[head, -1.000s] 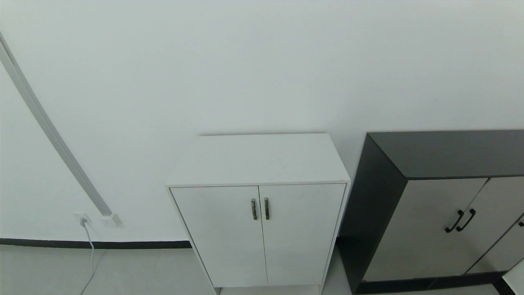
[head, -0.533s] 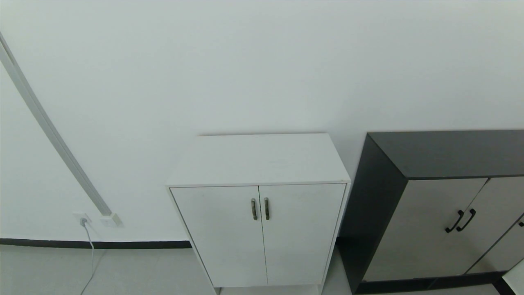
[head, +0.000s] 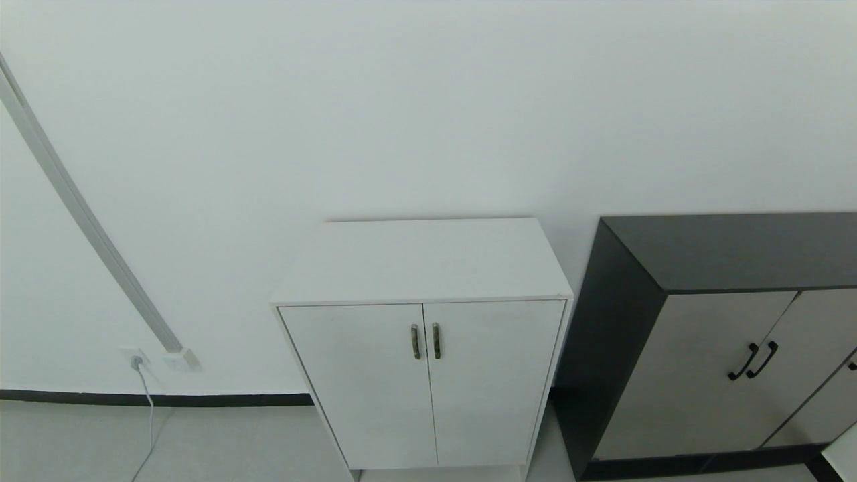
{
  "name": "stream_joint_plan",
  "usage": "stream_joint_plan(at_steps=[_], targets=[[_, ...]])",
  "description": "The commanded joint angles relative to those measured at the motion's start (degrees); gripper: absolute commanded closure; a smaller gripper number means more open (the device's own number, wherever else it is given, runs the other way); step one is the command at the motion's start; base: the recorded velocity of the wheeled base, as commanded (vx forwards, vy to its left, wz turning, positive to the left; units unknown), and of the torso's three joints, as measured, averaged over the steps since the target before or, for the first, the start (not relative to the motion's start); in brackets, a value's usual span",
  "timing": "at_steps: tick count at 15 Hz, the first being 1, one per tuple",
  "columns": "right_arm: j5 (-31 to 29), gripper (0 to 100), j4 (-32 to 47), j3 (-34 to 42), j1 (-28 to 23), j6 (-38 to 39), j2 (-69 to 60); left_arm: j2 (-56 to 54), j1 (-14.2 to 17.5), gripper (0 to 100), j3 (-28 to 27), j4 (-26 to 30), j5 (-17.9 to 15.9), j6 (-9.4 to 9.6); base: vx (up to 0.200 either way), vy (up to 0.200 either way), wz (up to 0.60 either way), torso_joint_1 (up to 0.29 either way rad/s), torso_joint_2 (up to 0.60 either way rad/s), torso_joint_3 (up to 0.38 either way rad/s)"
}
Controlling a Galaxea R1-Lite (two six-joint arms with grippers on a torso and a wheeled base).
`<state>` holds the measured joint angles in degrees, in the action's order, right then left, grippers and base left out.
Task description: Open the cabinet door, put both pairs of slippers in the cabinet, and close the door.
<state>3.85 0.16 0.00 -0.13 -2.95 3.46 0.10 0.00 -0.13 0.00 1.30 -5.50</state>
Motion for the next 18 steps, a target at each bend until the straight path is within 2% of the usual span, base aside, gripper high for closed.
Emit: stream_joint_plan(at_steps=[1,3,9,11,18], targets=[[0.0,100,-0.1,0.0,0.0,0.2,-3.5,0.1,0.0,100,0.0,0.0,0.0,-0.04,0.0,0.0,0.0,0.0,0.0,0.0],[0.2,100,-0.2,0.0,0.0,3.8,-3.5,0.1,0.0,100,0.0,0.0,0.0,-0.04,0.0,0.0,0.0,0.0,0.0,0.0],[0.8,100,-0.2,0.0,0.7,3.4,-1.7,0.1,0.0,100,0.0,0.0,0.0,0.05,0.0,0.0,0.0,0.0,0.0,0.0],[-3.2,100,-0.2,0.0,0.3,3.9,-3.4,0.1,0.1,100,0.0,0.0,0.0,-0.04,0.0,0.0,0.0,0.0,0.0,0.0],[-4.1,100,-0.6,0.0,0.2,5.3,-3.4,0.0,0.1,100,0.0,0.0,0.2,0.14,0.0,0.0,0.0,0.0,0.0,0.0]])
